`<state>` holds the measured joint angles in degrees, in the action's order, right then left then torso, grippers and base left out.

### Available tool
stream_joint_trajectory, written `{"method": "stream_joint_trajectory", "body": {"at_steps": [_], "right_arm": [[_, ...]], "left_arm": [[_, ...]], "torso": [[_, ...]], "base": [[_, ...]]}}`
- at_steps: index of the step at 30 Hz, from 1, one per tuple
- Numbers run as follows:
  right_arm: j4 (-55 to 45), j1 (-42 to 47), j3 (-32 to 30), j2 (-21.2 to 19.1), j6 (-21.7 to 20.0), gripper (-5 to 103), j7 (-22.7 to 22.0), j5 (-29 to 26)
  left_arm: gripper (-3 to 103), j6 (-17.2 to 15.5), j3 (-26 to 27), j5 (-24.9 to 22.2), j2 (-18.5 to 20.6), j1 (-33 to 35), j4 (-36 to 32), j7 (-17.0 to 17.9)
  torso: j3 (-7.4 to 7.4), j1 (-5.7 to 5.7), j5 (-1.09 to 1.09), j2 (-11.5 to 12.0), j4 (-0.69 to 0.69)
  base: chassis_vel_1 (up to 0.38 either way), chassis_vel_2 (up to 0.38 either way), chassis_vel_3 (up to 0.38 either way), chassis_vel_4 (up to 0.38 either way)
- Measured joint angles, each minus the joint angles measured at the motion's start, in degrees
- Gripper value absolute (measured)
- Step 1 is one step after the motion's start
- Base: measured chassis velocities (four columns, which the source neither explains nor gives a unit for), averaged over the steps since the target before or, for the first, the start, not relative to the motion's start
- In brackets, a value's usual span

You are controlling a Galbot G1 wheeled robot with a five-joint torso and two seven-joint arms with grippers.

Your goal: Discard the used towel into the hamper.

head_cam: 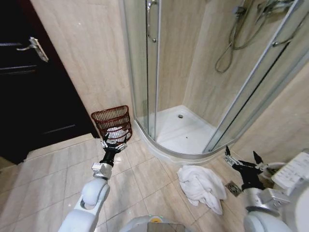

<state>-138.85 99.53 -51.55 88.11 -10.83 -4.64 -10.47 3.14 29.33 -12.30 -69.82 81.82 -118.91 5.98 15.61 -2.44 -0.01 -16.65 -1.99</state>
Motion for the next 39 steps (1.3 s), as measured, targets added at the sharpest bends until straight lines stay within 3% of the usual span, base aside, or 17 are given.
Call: {"method": "stream_joint_trajectory", "body": {"at_steps": [4,9,18,23,24,33,39], "right_arm": [[0.52,0.55,-0.02,0.57,-0.01,100,-1.46,-0.02],[1.36,1.78,0.02,2.14,1.02,100,-1.4,0.38],[4.59,-0.68,2.24,0.91,1.25,100,-0.4,2.05],[9.04,-1.93,2.88,0.9,4.53,100,1.13,3.66],[10.59,-1.58,2.46,0.91,6.88,100,1.27,3.85],[7.55,4.28,-1.65,-1.36,8.08,100,0.37,-3.63],[6.78,6.37,-3.66,-3.84,9.99,100,0.33,-7.32]], "left_arm": [[100,0.66,-0.8,-0.21,0.57,-2.05,1.43,-0.27],[100,1.06,-1.39,-1.44,1.72,-2.37,2.28,-0.83],[100,2.07,0.31,-1.37,1.53,-1.23,2.47,-0.95],[100,3.5,2.12,-0.24,1.11,-0.73,2.84,-0.95],[100,3.76,2.61,0.49,0.75,-0.66,3.1,-0.84],[100,2.55,3.74,0.47,1.02,-0.47,2.5,-0.43],[100,2.03,4.54,3.08,-1.5,-0.03,1.75,0.5]], "torso": [[0.0,0.0,0.0,0.0,0.06],[0.0,0.0,0.0,0.0,0.03],[0.0,0.0,0.0,0.0,0.02],[0.0,0.0,0.01,0.0,0.01],[0.01,-0.01,0.01,0.0,0.01],[0.0,0.0,0.0,0.0,0.03],[0.0,0.0,0.01,0.0,0.03]], "base": [[0.007,0.017,-0.048,-0.034],[0.0,0.0,0.0,0.0],[0.0,0.0,0.0,0.0],[0.0,0.0,0.0,0.0],[0.0,0.0,0.0,0.0],[0.0,0.0,0.0,0.0],[0.0,0.0,0.0,0.0]]}}
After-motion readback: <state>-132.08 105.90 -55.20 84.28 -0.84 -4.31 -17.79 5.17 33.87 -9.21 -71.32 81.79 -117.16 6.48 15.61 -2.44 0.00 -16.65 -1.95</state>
